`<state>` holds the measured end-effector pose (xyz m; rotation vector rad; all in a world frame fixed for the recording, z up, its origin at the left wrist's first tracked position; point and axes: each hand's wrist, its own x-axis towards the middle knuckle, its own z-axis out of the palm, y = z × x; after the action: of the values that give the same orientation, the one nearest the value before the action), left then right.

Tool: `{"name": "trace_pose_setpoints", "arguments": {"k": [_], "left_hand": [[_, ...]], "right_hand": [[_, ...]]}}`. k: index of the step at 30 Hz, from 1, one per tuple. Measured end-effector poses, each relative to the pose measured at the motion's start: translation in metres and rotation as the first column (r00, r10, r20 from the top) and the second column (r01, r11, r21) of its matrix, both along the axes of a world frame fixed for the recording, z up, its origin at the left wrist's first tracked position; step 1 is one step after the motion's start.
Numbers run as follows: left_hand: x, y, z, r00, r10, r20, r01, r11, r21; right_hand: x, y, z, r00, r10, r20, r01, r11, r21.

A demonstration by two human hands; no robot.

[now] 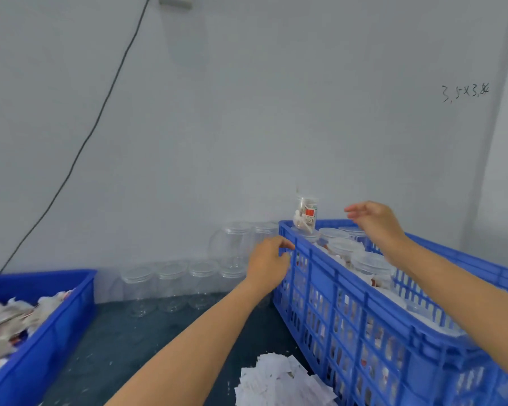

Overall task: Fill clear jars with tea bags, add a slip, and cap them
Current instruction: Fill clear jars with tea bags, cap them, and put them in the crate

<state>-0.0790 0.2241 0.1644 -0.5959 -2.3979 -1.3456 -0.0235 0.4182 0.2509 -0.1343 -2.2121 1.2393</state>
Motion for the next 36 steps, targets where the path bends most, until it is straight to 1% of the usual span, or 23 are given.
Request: {"name": "trace_pose_setpoints", "arguments": {"k": [1, 3, 6, 8, 12, 14, 20, 24, 27, 29, 33, 36], "left_hand": [[-0.004, -0.013, -0.006, 0.999, 0.030, 0.028, -0.031, 0.999, 0.022], [-0.010, -0.041, -0.020, 0.992, 0.106, 0.073, -0.109, 0.993, 0.040], [-0.019, -0.086, -0.043, 0.963, 0.221, 0.157, -0.229, 0.973, 0.039], [-0.025, -0.116, -0.058, 0.935, 0.281, 0.217, -0.295, 0.955, 0.031], [-0.039, -0.173, -0.081, 0.879, 0.387, 0.277, -0.398, 0.917, -0.016], [-0.048, -0.198, -0.089, 0.852, 0.433, 0.294, -0.451, 0.892, -0.007], [-0.076, -0.260, -0.111, 0.800, 0.530, 0.281, -0.571, 0.816, 0.090], [-0.093, -0.286, -0.126, 0.750, 0.591, 0.297, -0.654, 0.732, 0.192], [-0.106, -0.295, -0.136, 0.732, 0.577, 0.362, -0.672, 0.699, 0.245], [-0.115, -0.297, -0.143, 0.747, 0.527, 0.405, -0.650, 0.708, 0.276], [-0.130, -0.298, -0.155, 0.780, 0.452, 0.433, -0.595, 0.749, 0.291], [-0.138, -0.300, -0.159, 0.808, 0.369, 0.461, -0.548, 0.758, 0.354]], "right_hand": [[0.000, -0.017, 0.003, 0.999, 0.052, -0.015, -0.052, 0.999, -0.011], [-0.002, -0.054, 0.005, 0.986, 0.169, 0.013, -0.167, 0.983, -0.080], [-0.011, -0.109, -0.005, 0.930, 0.338, 0.147, -0.315, 0.935, -0.163], [-0.021, -0.140, -0.019, 0.887, 0.396, 0.236, -0.360, 0.915, -0.182], [-0.051, -0.185, -0.050, 0.820, 0.455, 0.347, -0.366, 0.883, -0.293], [-0.068, -0.204, -0.064, 0.786, 0.492, 0.375, -0.366, 0.858, -0.359], [-0.117, -0.260, -0.103, 0.719, 0.548, 0.427, -0.355, 0.818, -0.452], [-0.147, -0.299, -0.130, 0.682, 0.576, 0.451, -0.354, 0.799, -0.486], [-0.163, -0.328, -0.151, 0.652, 0.595, 0.471, -0.353, 0.787, -0.505], [-0.170, -0.346, -0.163, 0.622, 0.611, 0.489, -0.352, 0.777, -0.523], [-0.175, -0.373, -0.179, 0.572, 0.628, 0.528, -0.316, 0.763, -0.564], [-0.177, -0.385, -0.186, 0.563, 0.636, 0.527, -0.305, 0.753, -0.583]]}}
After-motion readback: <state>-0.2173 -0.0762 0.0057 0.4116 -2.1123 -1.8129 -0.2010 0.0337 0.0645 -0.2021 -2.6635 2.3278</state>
